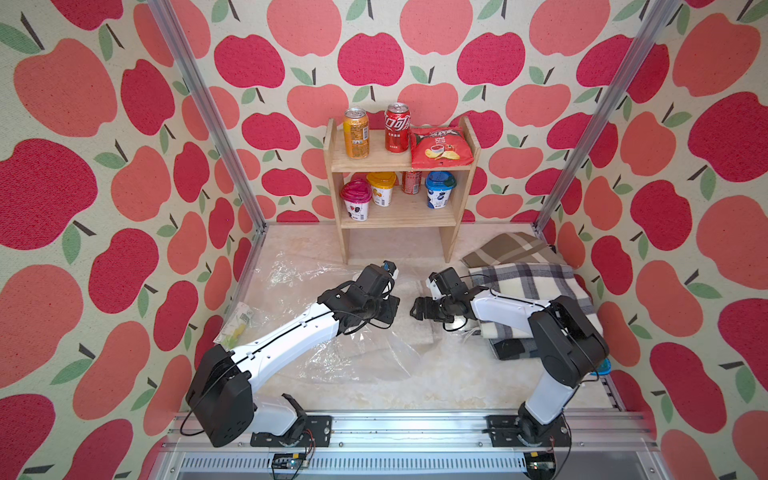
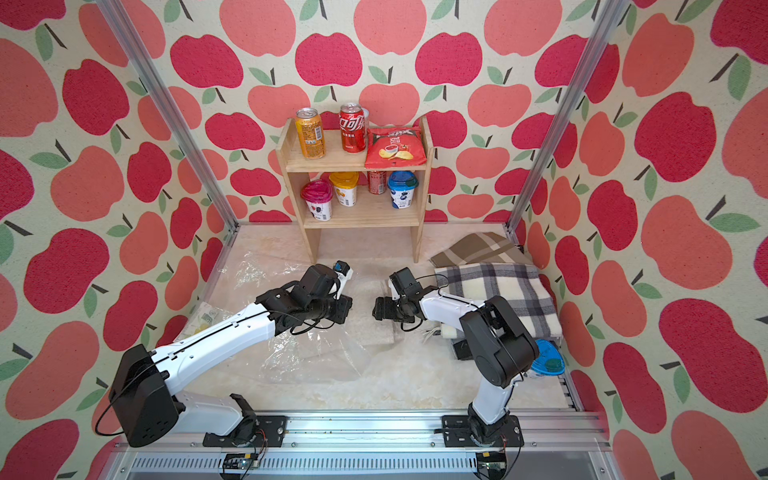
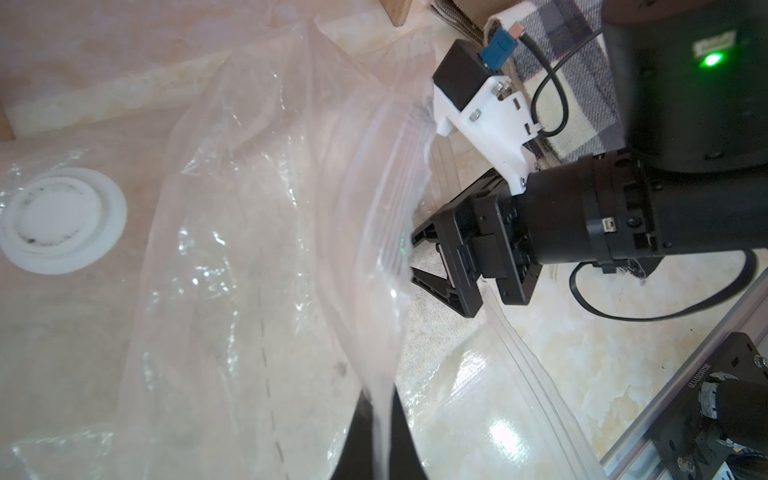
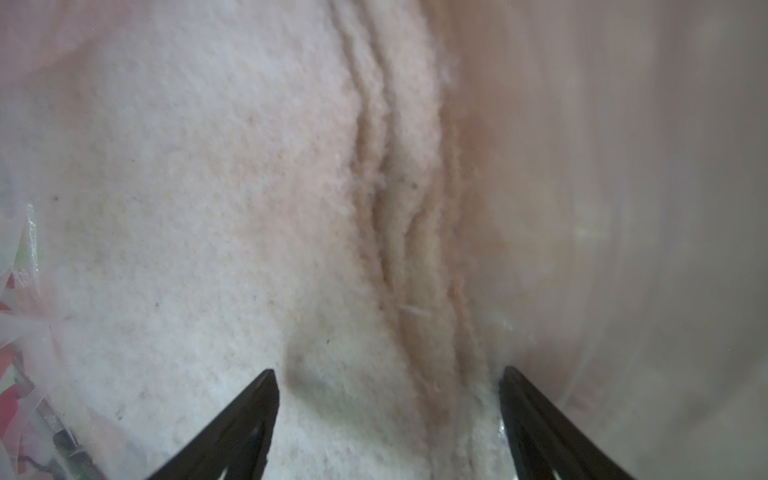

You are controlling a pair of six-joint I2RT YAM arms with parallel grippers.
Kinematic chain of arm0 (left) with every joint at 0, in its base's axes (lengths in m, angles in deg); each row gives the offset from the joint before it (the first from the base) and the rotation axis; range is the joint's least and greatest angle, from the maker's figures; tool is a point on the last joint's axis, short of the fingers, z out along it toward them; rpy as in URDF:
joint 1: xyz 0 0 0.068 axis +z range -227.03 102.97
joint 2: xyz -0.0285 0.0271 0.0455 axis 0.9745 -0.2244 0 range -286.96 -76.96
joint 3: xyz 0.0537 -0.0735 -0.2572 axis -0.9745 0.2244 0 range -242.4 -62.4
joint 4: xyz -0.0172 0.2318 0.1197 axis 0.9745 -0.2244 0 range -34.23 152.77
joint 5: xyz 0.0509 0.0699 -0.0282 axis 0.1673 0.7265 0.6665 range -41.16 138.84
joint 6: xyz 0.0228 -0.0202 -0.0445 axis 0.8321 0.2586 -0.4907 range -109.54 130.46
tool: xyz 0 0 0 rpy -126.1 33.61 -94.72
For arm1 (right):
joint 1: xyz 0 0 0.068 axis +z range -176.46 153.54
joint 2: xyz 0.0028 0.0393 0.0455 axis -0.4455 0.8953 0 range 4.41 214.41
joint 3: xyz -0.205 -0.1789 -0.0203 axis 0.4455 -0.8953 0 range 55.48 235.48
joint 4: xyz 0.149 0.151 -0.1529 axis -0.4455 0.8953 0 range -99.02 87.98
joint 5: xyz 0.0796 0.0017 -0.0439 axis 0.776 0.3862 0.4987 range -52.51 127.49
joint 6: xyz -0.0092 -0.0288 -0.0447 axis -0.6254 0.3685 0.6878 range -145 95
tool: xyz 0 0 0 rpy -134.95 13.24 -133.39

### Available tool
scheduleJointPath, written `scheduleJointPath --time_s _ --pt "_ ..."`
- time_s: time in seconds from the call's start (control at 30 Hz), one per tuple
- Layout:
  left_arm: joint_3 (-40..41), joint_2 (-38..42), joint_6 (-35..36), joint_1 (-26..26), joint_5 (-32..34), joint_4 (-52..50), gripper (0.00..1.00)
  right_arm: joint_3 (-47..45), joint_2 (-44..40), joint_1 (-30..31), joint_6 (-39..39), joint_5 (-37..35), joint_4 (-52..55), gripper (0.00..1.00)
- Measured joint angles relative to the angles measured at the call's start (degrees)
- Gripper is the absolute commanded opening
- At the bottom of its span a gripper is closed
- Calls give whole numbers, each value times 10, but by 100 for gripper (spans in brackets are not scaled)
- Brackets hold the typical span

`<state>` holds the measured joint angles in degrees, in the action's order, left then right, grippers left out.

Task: Take the scarf out of the vacuum bag
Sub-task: Take out the scarf from the vacuum bag.

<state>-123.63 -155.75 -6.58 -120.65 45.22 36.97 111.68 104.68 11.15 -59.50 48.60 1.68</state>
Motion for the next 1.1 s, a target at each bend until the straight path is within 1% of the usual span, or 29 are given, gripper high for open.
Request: scheduleJointPath --time_s 0.23,0.3,0.33,0.5,0.6,0.9,1.1 --pt "0 0 -2 0 -1 0 0 -1 11 9 -2 44 -31 68" --pt "0 0 -4 0 -1 1 0 -1 12 17 -3 56 -37 62" --pt "0 0 -5 0 -1 2 0 -1 12 21 -4 61 -38 57" --pt "0 -8 -16 0 -2 14 0 -13 12 33 -14 85 -64 17" --pt "0 -16 -17 0 -3 17 0 -19 12 33 -17 94 -69 0" --pt "-3 -28 -27 1 3 14 0 -27 6 33 -20 98 -82 0" --pt "-31 -75 -46 9 22 -18 0 -34 -46 33 -19 81 -81 0"
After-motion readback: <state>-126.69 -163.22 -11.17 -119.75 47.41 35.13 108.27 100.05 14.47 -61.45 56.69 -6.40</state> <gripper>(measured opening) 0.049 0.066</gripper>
